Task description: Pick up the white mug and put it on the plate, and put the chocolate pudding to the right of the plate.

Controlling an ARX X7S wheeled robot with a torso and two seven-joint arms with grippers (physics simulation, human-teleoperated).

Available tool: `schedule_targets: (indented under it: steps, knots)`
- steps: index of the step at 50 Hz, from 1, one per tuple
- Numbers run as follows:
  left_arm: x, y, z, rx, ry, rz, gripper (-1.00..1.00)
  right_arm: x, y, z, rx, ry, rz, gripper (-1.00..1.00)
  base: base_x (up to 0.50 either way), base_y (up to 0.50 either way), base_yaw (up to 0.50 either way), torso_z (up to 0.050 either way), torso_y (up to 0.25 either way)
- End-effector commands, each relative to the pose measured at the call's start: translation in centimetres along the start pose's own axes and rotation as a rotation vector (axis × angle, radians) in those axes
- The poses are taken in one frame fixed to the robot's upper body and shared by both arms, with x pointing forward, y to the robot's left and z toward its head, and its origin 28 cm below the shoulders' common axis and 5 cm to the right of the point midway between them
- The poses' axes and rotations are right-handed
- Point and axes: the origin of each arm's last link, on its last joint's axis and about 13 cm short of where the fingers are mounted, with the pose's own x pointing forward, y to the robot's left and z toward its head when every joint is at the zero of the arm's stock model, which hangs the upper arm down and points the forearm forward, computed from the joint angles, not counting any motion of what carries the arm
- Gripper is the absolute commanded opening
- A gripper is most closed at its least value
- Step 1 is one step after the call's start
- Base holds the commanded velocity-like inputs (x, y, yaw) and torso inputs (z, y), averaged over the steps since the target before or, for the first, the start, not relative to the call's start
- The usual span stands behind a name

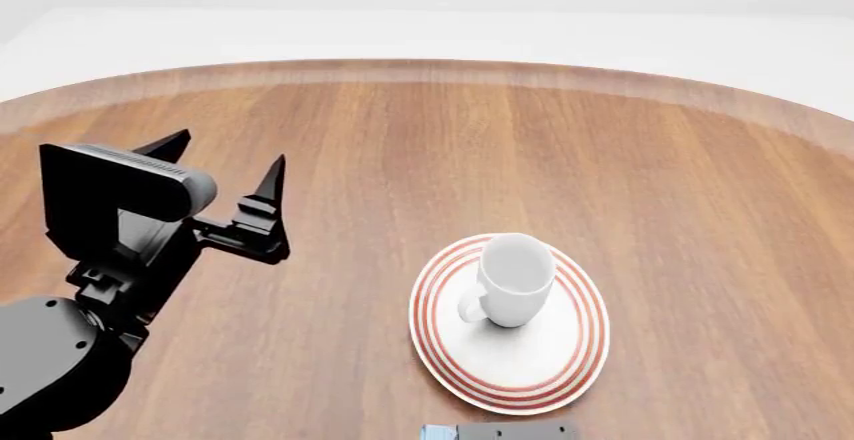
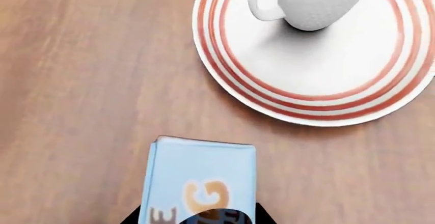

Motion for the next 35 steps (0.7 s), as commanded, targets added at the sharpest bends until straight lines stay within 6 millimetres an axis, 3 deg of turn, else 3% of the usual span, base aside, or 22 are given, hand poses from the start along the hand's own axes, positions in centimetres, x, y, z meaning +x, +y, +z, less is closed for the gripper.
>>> schedule_targets:
  steps: [1,8,12,35]
  knots:
    - [0.4,-0.1,0.5,-0.018,-0.048,-0.017,1.0,-1.2,-0.4,1.9,0.037,-0.131,0.002,-1.0,0.0,0.0,0.0,0.0,0.0]
    - [0.3,0.0,0.6,-0.017,-0.051,-0.013,1.0,-4.3,-1.0,4.0,0.07,-0.27,0.017,-1.0,0.0,0.0,0.0,0.0,0.0]
    - [0.2,0.0,0.7,-0.016,-0.053,-0.011,1.0,-5.1,-1.5,4.3,0.073,-0.329,0.018,-1.0,0.0,0.0,0.0,0.0,0.0]
    - [0.2,0.0,1.0,-0.013,-0.059,-0.008,1.0,-6.2,-4.1,8.2,0.128,-0.569,0.033,-1.0,0.0,0.0,0.0,0.0,0.0]
